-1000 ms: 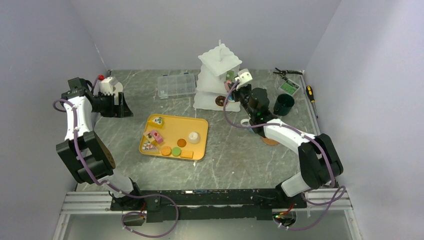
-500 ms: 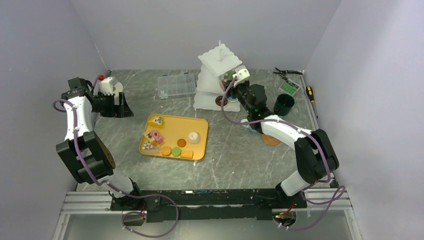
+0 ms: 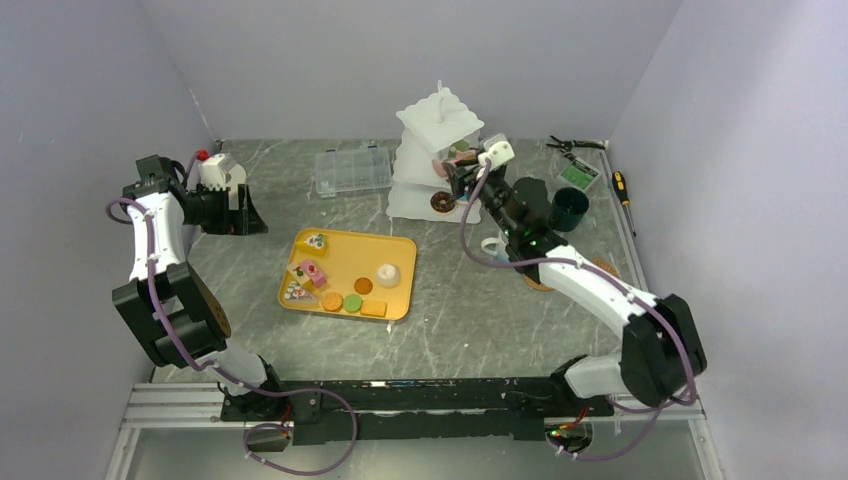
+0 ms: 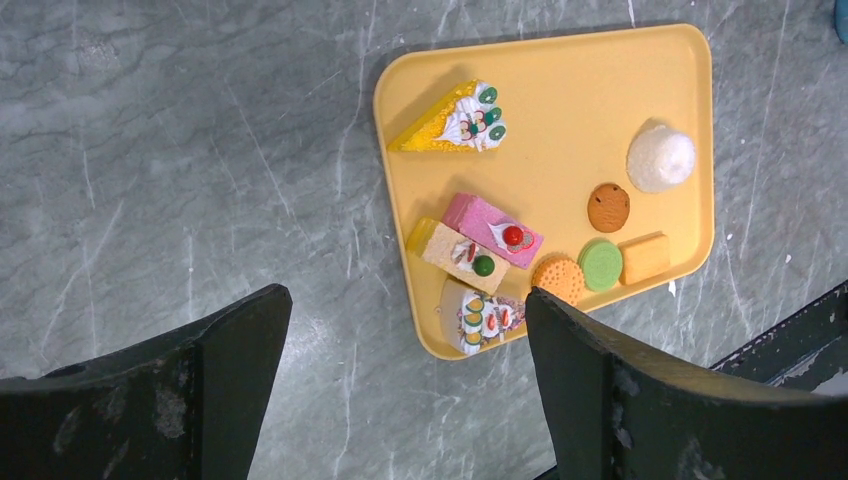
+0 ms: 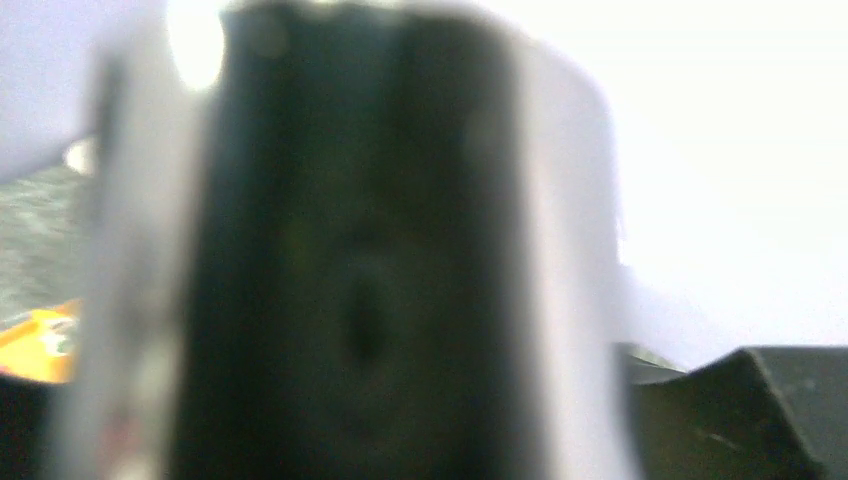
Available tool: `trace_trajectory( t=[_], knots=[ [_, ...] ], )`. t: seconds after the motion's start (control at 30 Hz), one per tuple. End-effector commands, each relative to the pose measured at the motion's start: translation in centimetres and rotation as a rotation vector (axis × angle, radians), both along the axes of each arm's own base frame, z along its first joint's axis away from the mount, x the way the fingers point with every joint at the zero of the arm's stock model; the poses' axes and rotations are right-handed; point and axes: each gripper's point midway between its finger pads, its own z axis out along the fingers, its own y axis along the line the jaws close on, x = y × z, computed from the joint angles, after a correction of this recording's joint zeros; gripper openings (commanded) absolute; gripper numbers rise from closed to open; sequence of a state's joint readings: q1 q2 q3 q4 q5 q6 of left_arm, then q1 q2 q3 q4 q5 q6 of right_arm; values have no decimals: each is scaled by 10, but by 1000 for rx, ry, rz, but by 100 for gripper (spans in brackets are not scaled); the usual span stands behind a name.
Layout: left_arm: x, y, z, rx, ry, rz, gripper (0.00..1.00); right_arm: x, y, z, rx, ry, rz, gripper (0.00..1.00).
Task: Serve the afternoon tea
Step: Place the desert on the desert table.
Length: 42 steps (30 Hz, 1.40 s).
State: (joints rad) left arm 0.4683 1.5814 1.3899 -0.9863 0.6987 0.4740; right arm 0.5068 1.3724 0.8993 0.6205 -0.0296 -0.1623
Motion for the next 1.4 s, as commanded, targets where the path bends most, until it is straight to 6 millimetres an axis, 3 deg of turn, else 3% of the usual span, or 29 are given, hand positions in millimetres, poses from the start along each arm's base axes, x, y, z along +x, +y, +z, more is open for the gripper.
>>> trace_trajectory(
  t=[0.0, 0.17, 0.3, 0.47, 0.53, 0.6, 0.8, 1.37],
  knots=[
    [4, -3, 19, -18, -58, -14, 93, -47, 34, 22, 42, -43, 104, 63],
    [5, -1, 19, -9, -56, -6, 93, -89, 89, 9, 59, 14, 209, 63],
    [6, -1, 20, -12, -50, 1, 93, -116, 148, -13, 39, 68, 337, 64],
    [5, 1, 22, 0, -54, 7, 93, -141, 221, -49, -7, 132, 475, 64],
    [4, 1, 23, 1, -54, 9, 93, -146, 238, -54, -5, 138, 506, 65],
    [4, 1, 23, 4, -57, 7, 93, -151, 256, -72, -24, 158, 531, 65],
    [3, 3, 24, 11, -60, 6, 93, -151, 282, -90, -32, 178, 560, 65],
    [3, 10, 26, 11, -66, 15, 93, -135, 308, -131, -58, 205, 547, 64]
  ],
)
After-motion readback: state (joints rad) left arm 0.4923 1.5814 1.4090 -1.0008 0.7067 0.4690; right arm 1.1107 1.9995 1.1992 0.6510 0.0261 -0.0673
